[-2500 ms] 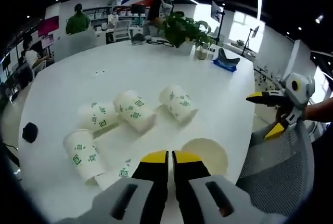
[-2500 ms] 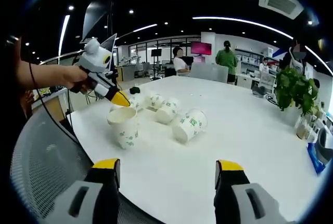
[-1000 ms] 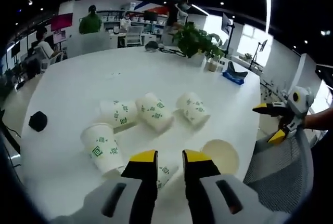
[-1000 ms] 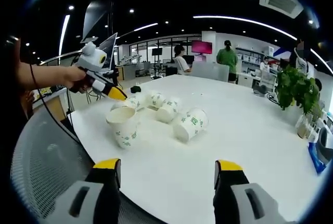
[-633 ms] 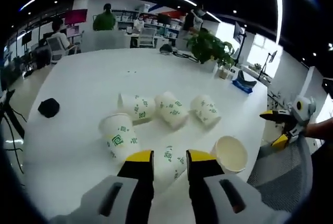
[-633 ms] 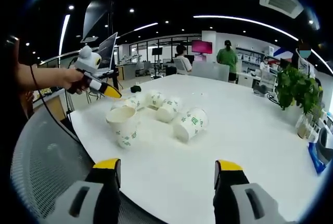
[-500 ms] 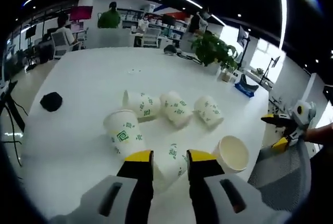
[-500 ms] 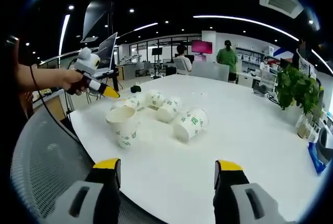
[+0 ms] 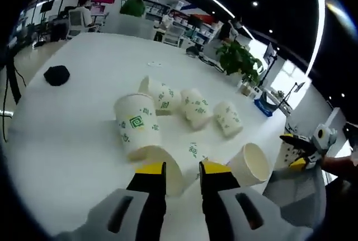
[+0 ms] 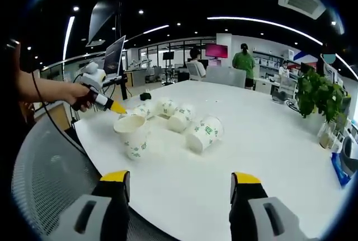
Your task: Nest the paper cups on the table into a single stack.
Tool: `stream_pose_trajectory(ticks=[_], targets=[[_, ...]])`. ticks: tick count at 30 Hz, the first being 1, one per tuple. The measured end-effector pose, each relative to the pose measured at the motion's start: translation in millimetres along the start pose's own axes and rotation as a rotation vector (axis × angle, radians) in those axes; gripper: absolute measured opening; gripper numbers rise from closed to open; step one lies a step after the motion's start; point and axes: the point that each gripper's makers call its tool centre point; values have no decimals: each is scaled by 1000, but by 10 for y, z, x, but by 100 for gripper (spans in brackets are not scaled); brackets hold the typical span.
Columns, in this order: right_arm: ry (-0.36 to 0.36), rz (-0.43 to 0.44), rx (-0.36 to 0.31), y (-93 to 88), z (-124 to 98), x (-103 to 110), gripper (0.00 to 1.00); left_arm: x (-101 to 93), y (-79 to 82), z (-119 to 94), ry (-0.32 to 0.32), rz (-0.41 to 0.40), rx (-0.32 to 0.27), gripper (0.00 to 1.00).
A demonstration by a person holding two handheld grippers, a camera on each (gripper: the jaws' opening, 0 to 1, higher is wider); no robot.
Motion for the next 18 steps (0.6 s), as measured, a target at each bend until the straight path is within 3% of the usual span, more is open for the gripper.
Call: stream_pose_trajectory(ticks=[9, 13, 18], targets=[[1, 2, 5, 2, 2, 10, 72, -84, -33, 51, -105, -135, -3, 11], [4, 2, 12, -17, 5, 9, 71, -119, -56, 96, -182, -237, 4, 4], [7, -1, 21, -30, 6, 14, 70, -279, -29, 94, -240, -246, -27, 0]])
Point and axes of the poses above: the point that each gripper's makers call its tool centre point, and the gripper's own axes: z roughly forward along the fingers, x roughly to its left, y roughly out of its top, and after that the axes turned 15 degrees about -z, right-handed
